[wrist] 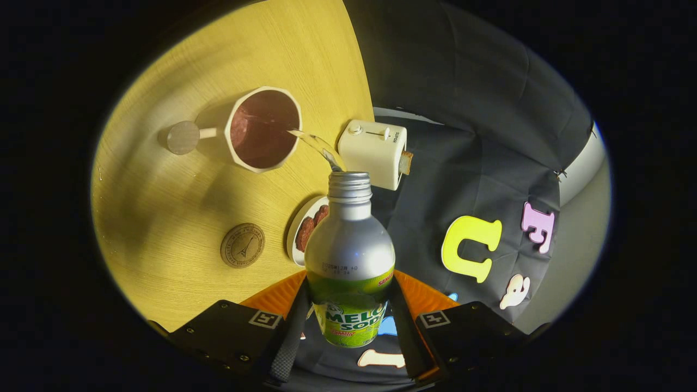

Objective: Take the bottle from table, then pour the juice into the cup, finally place the bottle on the coaster

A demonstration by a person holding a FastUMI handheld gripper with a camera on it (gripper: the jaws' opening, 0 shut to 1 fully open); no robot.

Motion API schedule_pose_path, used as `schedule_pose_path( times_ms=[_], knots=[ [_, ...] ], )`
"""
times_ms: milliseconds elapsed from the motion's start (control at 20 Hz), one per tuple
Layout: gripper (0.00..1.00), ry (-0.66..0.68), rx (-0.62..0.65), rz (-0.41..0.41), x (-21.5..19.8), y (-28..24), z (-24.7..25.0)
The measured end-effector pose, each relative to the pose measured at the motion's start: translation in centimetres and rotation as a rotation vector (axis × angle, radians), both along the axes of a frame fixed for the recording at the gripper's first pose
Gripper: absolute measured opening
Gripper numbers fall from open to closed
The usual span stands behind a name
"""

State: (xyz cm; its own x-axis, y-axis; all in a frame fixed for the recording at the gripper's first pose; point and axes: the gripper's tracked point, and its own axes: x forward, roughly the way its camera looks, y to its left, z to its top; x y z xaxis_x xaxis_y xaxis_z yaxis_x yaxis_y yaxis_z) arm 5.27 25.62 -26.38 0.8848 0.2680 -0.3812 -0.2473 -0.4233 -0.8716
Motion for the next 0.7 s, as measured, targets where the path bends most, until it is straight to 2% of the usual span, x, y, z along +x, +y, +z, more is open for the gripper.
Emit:
schedule_pose_path(
  times_ms=[700],
  knots=[
    [0.76,-0.018,-0.053,0.029,0.47,-0.41,0.68]
  ],
)
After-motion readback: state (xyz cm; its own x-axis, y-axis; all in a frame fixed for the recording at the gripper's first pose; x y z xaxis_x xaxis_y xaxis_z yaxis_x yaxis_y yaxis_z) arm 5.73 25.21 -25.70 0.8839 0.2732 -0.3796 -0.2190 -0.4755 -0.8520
